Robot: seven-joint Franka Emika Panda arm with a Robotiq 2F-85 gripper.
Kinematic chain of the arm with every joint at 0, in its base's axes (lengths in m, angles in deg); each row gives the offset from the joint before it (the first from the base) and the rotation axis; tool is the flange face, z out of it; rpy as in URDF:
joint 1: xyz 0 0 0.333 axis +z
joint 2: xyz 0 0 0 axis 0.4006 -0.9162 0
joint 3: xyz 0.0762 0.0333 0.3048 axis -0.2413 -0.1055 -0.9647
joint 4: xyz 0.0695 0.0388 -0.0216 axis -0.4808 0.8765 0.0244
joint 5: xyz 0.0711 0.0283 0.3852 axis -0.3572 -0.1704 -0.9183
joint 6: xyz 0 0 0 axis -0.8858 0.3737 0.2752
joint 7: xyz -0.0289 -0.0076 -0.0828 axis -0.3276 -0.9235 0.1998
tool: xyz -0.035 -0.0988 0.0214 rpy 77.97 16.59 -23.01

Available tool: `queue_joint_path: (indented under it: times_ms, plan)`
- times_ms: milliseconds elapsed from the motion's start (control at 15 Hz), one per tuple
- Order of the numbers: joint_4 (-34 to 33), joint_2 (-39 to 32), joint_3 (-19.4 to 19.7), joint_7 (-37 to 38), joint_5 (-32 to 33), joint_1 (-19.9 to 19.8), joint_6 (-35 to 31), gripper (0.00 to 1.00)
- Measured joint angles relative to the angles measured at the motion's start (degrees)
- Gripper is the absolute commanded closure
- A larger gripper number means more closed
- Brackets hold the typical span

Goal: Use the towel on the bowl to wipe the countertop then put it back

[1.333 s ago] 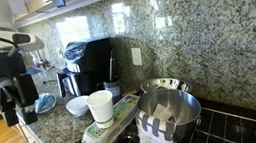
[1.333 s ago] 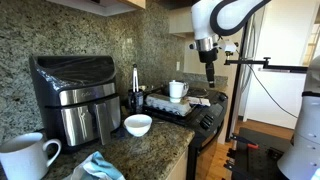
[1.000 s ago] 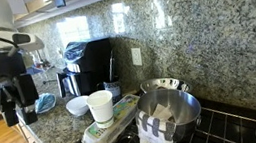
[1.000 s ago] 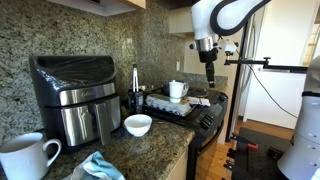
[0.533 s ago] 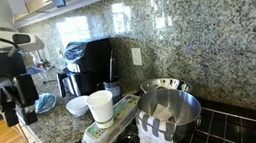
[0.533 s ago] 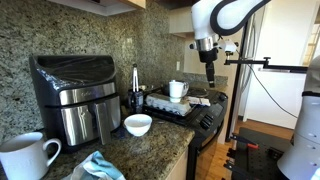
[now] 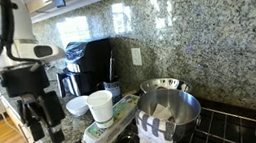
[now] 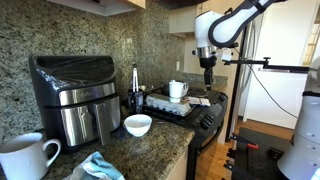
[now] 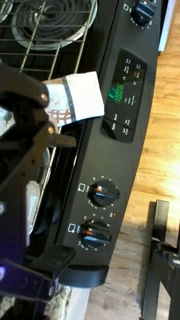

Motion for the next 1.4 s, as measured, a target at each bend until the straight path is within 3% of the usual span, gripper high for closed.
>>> queue_joint_path:
  times_ms: [467,933,1400]
  plan:
    - [-8.35,-16.37,2.12,3.92,1.17,-2.98,-11.29,0.0]
    - [-21.0,-29.39,3.29,16.28,1.14,-2.87,-11.77,0.0]
    - [-27.56,-34.67,5.69,20.57,0.98,-2.3,-11.29,0.0]
